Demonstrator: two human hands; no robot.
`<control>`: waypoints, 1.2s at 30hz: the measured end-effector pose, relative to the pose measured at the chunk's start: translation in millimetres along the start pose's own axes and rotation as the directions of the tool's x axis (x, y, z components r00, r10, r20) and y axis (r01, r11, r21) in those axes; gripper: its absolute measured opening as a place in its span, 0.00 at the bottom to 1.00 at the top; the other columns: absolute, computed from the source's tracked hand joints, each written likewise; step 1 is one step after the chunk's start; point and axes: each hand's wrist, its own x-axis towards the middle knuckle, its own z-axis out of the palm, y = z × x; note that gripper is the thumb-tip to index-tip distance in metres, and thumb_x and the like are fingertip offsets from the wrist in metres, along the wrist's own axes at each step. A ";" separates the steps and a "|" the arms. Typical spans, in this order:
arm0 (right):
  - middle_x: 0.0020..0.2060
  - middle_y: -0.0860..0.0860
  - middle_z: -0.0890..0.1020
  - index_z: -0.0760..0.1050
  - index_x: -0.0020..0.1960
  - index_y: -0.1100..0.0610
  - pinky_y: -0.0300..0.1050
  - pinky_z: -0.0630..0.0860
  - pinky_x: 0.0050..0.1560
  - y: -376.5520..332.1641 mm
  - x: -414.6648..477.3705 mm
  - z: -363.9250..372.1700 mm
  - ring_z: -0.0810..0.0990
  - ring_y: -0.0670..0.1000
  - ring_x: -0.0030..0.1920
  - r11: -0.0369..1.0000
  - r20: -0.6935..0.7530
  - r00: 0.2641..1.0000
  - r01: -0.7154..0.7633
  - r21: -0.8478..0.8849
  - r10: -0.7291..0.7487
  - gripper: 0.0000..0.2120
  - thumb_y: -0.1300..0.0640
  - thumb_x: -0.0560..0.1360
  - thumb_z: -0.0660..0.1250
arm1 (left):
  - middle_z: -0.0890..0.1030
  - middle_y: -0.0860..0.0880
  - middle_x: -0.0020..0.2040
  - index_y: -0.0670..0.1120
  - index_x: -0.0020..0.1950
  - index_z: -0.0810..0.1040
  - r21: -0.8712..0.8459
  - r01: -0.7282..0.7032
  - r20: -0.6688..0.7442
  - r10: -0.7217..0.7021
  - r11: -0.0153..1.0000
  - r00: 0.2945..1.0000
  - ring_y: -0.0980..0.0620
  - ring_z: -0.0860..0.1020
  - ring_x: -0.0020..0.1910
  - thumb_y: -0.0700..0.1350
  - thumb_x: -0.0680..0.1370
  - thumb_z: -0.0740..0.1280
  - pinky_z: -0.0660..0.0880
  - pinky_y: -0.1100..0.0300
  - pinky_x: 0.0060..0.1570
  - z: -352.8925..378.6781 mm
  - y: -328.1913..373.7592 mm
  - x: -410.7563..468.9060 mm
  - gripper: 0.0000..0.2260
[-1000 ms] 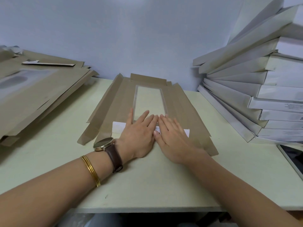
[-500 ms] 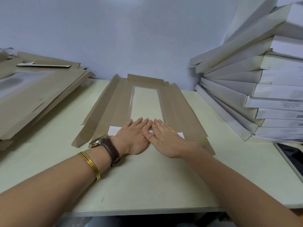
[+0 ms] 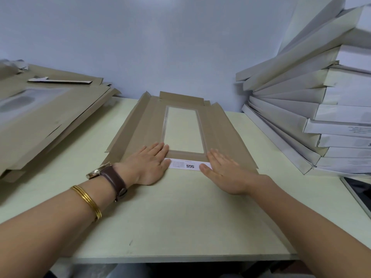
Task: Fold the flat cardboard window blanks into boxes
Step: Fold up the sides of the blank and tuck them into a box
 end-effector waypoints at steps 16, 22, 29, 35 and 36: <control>0.79 0.48 0.42 0.41 0.79 0.57 0.40 0.40 0.74 24.3 -12.8 -11.0 0.39 0.43 0.77 0.999 0.015 1.000 -0.025 0.031 0.024 0.33 0.39 0.81 0.41 | 0.40 0.51 0.79 0.46 0.79 0.40 -0.041 0.108 -0.013 -0.109 0.993 0.994 0.55 0.40 0.77 0.55 0.83 0.41 0.39 0.59 0.74 2.6 -37.6 -14.0 0.26; 0.78 0.46 0.52 0.52 0.79 0.55 0.31 0.43 0.70 34.4 -10.7 -17.0 0.49 0.42 0.77 0.994 -0.038 0.999 0.025 0.111 -0.021 0.26 0.45 0.84 0.45 | 0.42 0.51 0.79 0.46 0.79 0.42 -0.074 0.103 -0.031 -0.105 0.992 0.994 0.55 0.41 0.78 0.54 0.84 0.41 0.40 0.59 0.75 3.9 -37.9 -13.1 0.26; 0.73 0.43 0.65 0.66 0.73 0.50 0.34 0.51 0.68 38.7 7.0 -33.9 0.58 0.44 0.74 0.981 -0.081 0.996 0.053 0.188 -0.038 0.23 0.45 0.84 0.45 | 0.66 0.46 0.72 0.41 0.71 0.67 -0.190 0.087 -0.118 -0.111 0.978 0.987 0.50 0.62 0.71 0.48 0.83 0.50 0.57 0.58 0.68 -10.9 -31.0 -15.5 0.19; 0.74 0.45 0.65 0.64 0.74 0.49 0.50 0.55 0.74 28.9 -3.0 -28.7 0.61 0.47 0.74 0.991 -0.121 0.992 0.039 0.131 -0.023 0.28 0.38 0.81 0.41 | 0.77 0.49 0.59 0.46 0.54 0.78 -0.058 0.097 -0.215 -0.107 0.994 0.971 0.45 0.70 0.60 0.43 0.78 0.55 0.66 0.55 0.55 -24.1 -13.2 -11.8 0.13; 0.72 0.45 0.69 0.66 0.72 0.49 0.50 0.58 0.72 23.9 -7.1 -29.0 0.65 0.48 0.72 0.990 -0.136 0.990 0.050 0.132 -0.032 0.29 0.38 0.81 0.41 | 0.78 0.48 0.52 0.47 0.48 0.77 -0.040 0.092 -0.224 -0.099 0.995 0.969 0.45 0.72 0.56 0.44 0.78 0.54 0.65 0.55 0.52 -25.8 -5.8 -12.0 0.12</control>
